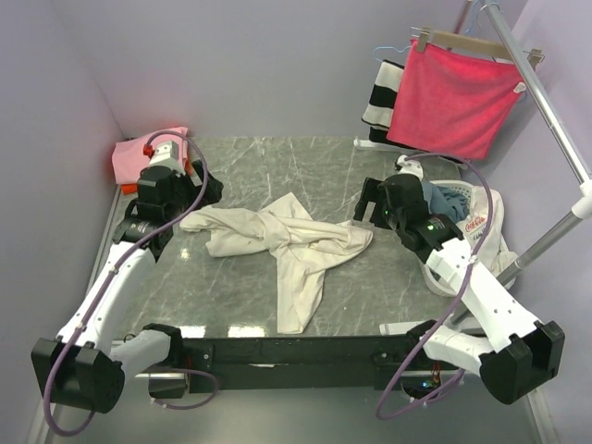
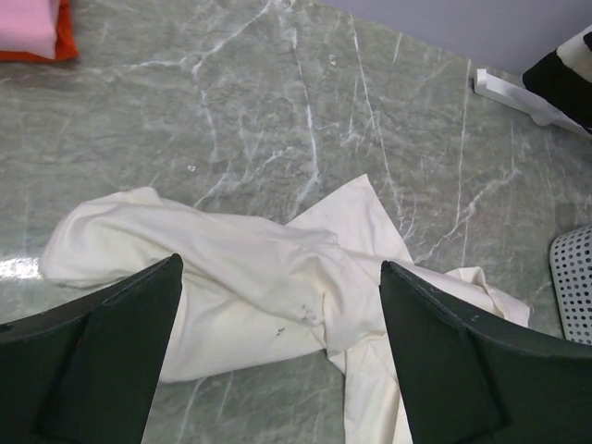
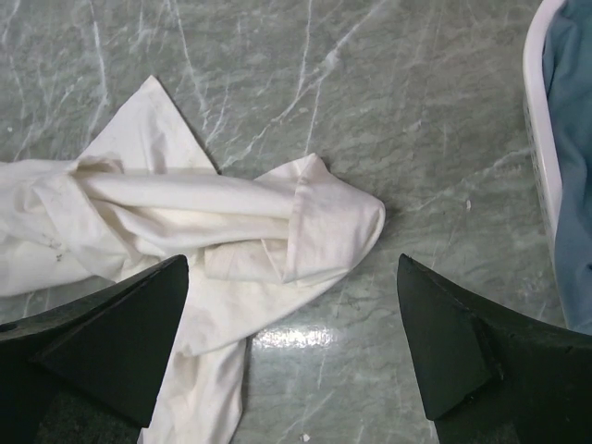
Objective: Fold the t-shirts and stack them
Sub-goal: Flatten the tshirt out
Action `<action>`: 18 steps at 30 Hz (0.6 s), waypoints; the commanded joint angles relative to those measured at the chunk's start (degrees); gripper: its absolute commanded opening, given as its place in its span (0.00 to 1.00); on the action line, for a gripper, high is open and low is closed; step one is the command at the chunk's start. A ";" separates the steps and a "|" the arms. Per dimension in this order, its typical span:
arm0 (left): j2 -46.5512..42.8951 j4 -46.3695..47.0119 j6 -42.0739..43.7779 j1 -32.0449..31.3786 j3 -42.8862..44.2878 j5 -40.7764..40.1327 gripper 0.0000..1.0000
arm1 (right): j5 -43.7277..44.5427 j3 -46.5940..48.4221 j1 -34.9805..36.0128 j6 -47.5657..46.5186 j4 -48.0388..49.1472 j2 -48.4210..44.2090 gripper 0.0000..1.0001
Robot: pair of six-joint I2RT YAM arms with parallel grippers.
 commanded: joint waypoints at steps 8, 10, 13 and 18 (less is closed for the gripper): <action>4.09 4.98 -1.37 0.15 4.15 3.68 0.95 | -2.64 -2.43 -0.04 -1.56 2.44 -5.72 1.00; 2.78 6.73 -2.51 0.15 2.57 4.29 0.95 | -2.47 -1.91 -0.04 -2.17 1.22 -5.63 1.00; 0.93 7.44 -3.91 -0.81 2.04 4.83 0.95 | -1.68 -1.54 -0.04 -2.61 -0.81 -7.64 1.00; -2.24 5.16 -3.04 -3.10 2.38 -0.44 0.99 | 1.83 -3.66 -0.21 -3.58 -0.28 -13.36 1.00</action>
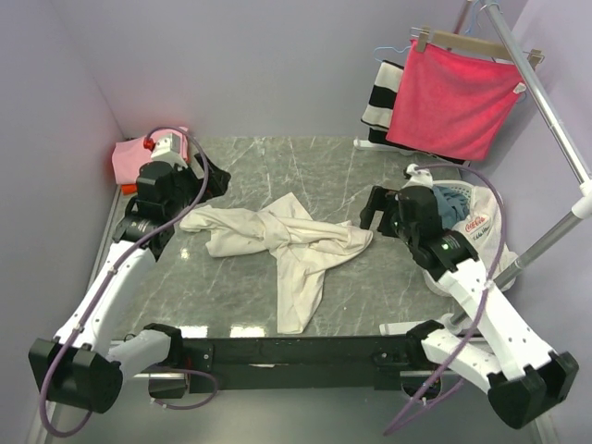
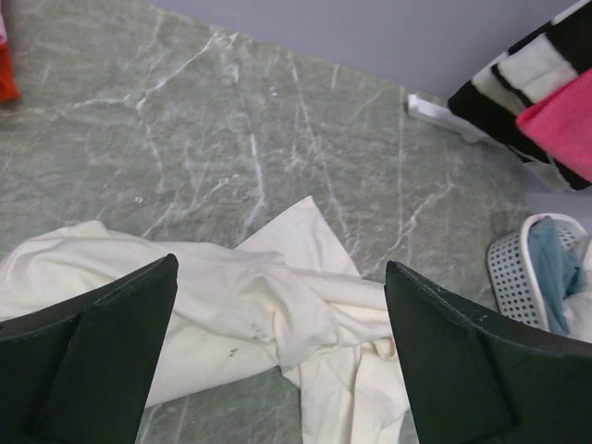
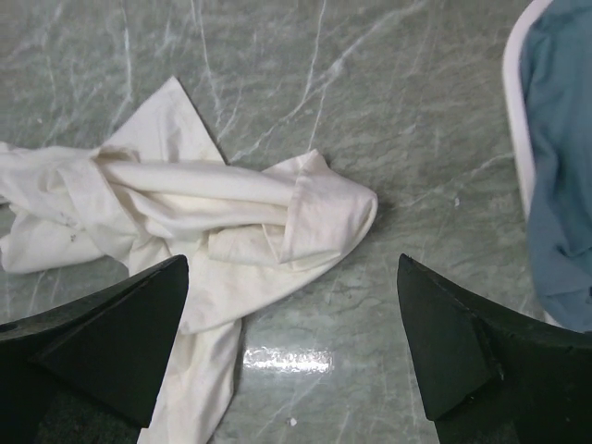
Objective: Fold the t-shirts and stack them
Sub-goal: Flatten the tshirt out
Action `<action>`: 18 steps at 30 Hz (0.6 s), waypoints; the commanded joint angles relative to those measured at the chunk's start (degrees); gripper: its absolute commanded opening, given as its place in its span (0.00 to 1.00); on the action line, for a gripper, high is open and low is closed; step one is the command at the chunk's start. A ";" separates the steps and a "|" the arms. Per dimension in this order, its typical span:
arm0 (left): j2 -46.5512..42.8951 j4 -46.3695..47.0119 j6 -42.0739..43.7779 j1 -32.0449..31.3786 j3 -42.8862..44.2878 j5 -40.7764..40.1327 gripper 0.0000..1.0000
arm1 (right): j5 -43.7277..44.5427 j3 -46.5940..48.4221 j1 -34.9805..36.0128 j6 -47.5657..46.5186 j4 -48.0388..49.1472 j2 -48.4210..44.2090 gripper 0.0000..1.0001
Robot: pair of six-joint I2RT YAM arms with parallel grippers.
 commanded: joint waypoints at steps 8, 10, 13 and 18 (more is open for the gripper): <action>-5.18 -1.74 2.17 -3.13 6.60 -5.29 0.99 | 5.29 3.49 -0.74 -3.18 -0.89 -4.97 1.00; -4.65 -0.24 0.67 -3.13 5.37 -4.42 0.99 | 4.86 2.52 -0.74 -3.61 -0.18 -5.06 1.00; -4.74 1.09 0.13 -3.66 3.35 -2.83 0.99 | 4.43 1.38 -0.74 -3.70 0.17 -4.97 1.00; -5.35 -1.11 2.59 -4.01 1.94 -8.27 0.99 | 4.86 1.46 -0.83 -4.32 0.26 -3.92 1.00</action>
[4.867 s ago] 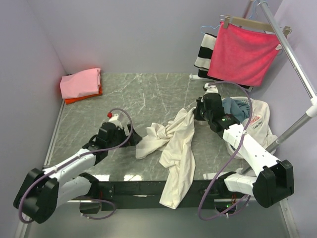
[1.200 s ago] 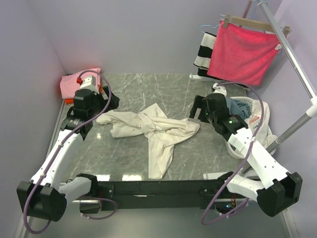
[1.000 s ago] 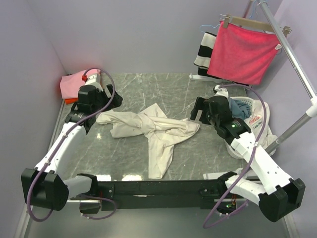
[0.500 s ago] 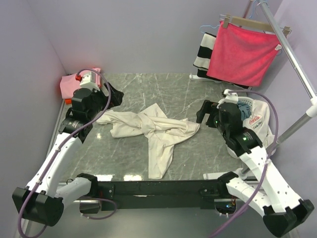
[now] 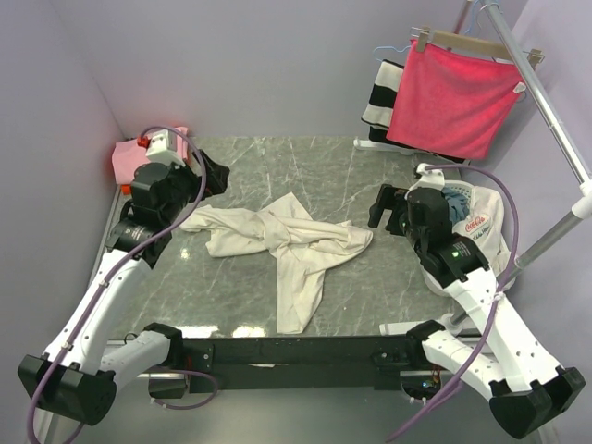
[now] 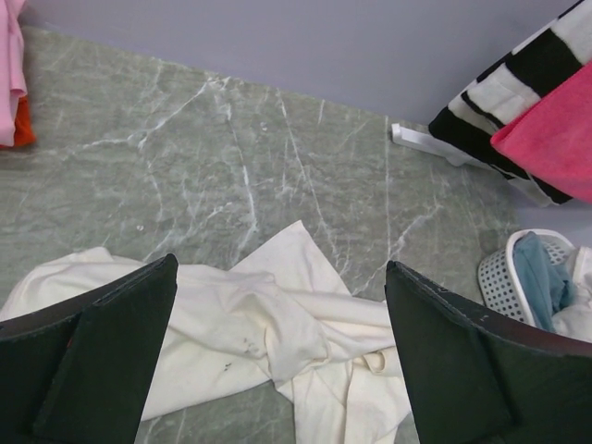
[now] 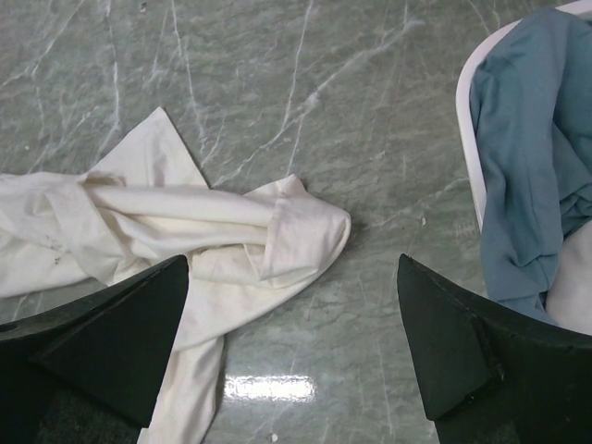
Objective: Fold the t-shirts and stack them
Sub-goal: Flatten the tshirt out
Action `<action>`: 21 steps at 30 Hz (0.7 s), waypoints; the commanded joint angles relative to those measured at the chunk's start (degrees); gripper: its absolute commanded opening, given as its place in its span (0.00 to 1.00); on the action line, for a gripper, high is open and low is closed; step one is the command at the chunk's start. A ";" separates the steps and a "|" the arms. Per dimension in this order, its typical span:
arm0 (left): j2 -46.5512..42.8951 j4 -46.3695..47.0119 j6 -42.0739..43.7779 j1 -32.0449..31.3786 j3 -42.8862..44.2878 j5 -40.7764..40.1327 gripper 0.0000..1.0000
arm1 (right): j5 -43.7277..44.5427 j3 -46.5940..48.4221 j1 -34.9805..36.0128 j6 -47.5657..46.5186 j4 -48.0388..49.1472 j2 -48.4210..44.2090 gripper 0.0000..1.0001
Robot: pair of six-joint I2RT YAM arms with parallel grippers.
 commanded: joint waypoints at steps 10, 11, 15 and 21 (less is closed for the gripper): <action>-4.01 2.99 -2.27 -0.34 -9.84 -6.14 1.00 | -9.43 8.76 -0.24 -5.19 6.55 11.97 1.00; -4.89 3.08 -2.28 -0.34 -11.76 -6.50 1.00 | -12.14 9.20 -0.24 -5.19 7.35 13.55 1.00; -6.12 3.00 -3.16 -0.34 -15.73 -8.69 0.99 | -17.52 15.94 0.99 -6.07 9.38 25.48 1.00; -5.69 3.79 -6.49 -0.34 -21.09 -8.96 0.99 | -21.12 31.50 7.66 -10.19 4.74 46.24 1.00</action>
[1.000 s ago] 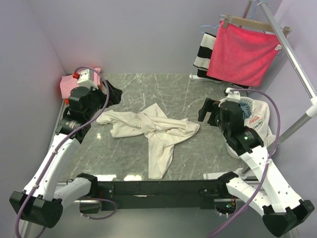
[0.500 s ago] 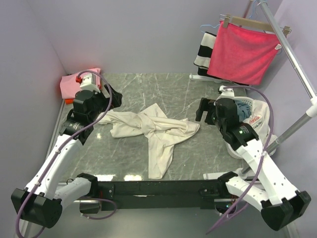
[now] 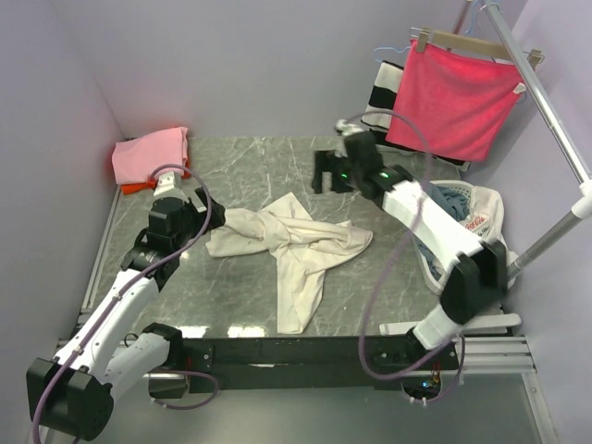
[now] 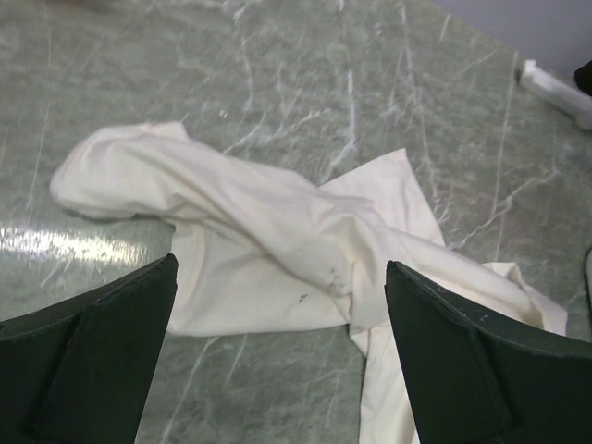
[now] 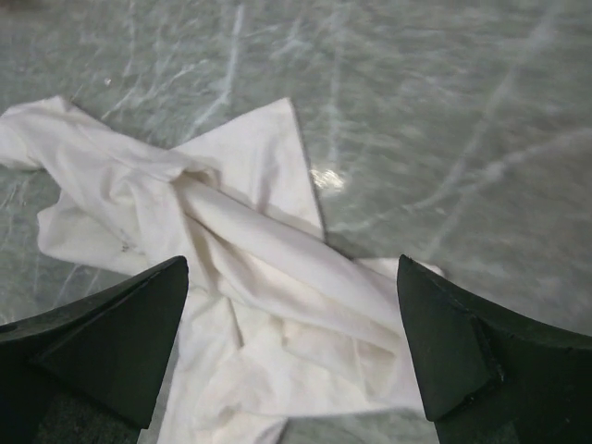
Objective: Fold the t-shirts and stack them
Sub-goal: Flatten the tshirt out
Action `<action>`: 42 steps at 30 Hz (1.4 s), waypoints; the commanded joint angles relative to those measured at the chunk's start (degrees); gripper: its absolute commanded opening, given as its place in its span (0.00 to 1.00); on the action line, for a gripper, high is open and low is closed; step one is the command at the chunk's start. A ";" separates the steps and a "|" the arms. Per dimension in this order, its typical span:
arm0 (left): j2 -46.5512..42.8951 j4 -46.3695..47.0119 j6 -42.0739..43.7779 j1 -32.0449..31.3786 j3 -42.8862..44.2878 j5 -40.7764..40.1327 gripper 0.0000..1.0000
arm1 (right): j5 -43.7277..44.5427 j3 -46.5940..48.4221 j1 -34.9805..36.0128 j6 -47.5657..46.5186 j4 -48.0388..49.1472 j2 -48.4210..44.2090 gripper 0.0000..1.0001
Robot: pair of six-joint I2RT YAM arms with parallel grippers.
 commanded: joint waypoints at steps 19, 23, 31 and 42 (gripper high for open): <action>0.57 2.83 -6.34 0.04 -8.45 -4.24 1.00 | -12.03 27.75 14.76 -7.95 -5.42 38.08 0.63; 2.23 3.71 -6.08 0.04 -7.66 -2.39 0.99 | -10.11 26.53 14.76 -7.43 -4.28 34.94 0.00; 5.58 5.73 -4.41 0.04 -4.59 0.86 1.00 | 4.46 7.73 14.24 -2.68 9.16 8.31 0.00; 11.90 6.96 -1.42 0.12 3.05 4.81 1.00 | 28.30 -15.29 10.82 13.03 -1.46 -16.65 0.00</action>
